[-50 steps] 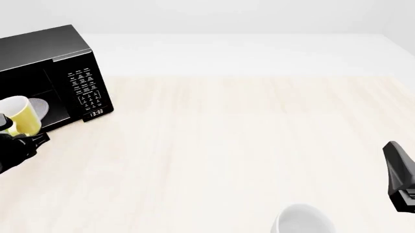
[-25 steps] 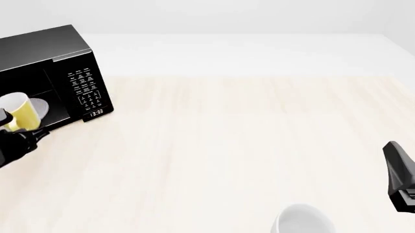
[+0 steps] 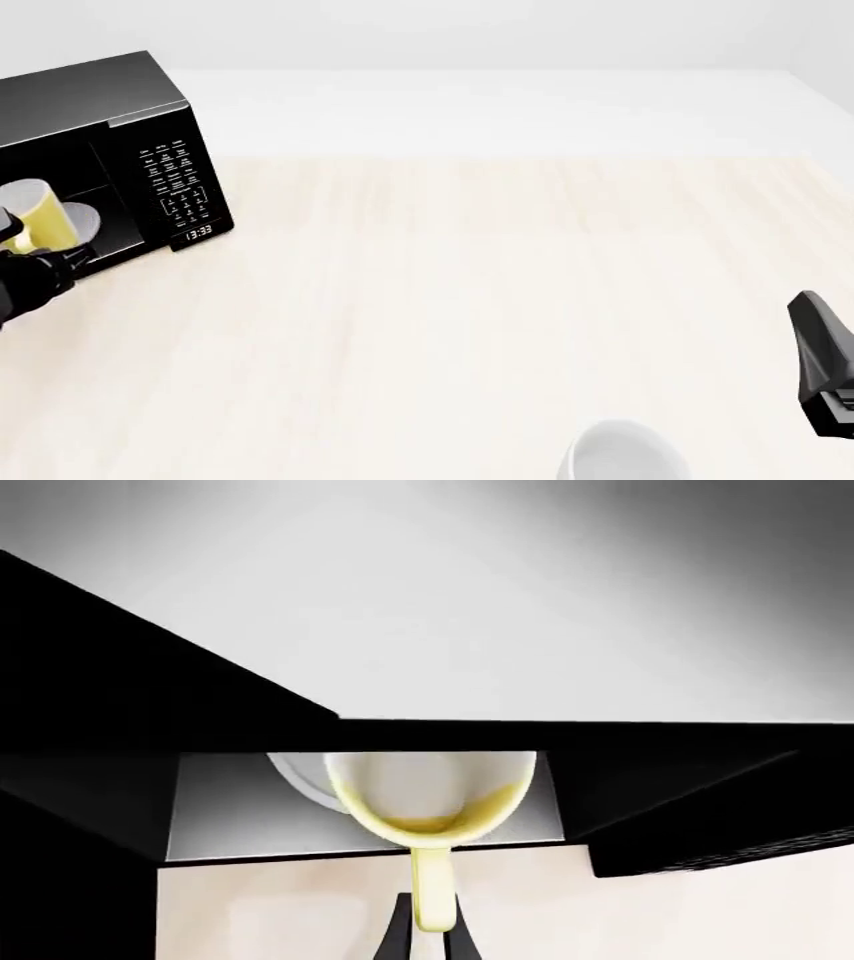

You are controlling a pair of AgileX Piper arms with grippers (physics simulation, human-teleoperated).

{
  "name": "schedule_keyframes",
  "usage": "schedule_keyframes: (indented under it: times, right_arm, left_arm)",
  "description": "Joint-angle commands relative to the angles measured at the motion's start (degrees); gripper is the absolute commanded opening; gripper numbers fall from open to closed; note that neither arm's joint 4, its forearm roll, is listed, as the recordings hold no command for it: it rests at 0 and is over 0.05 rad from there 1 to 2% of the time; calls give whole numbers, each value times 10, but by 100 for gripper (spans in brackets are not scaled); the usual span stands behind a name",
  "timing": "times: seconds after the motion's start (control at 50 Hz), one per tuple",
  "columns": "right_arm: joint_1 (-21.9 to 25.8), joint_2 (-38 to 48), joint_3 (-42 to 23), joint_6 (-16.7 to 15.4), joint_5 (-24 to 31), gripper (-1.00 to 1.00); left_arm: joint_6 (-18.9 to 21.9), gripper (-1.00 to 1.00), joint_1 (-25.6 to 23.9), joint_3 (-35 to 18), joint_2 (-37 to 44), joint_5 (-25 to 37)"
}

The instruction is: Put the yellow and white mug in the microwave and close it.

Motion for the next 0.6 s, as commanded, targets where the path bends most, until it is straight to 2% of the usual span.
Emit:
schedule_keyframes:
  times: [0.02, 0.6]
  right_arm:
    - [0, -1, 0, 0, 0, 100]
    - [0, -1, 0, 0, 0, 100]
  left_arm:
    - [-14, -100, 4, -30, -15, 24]
    - [-27, -100, 24, -106, 48, 42]
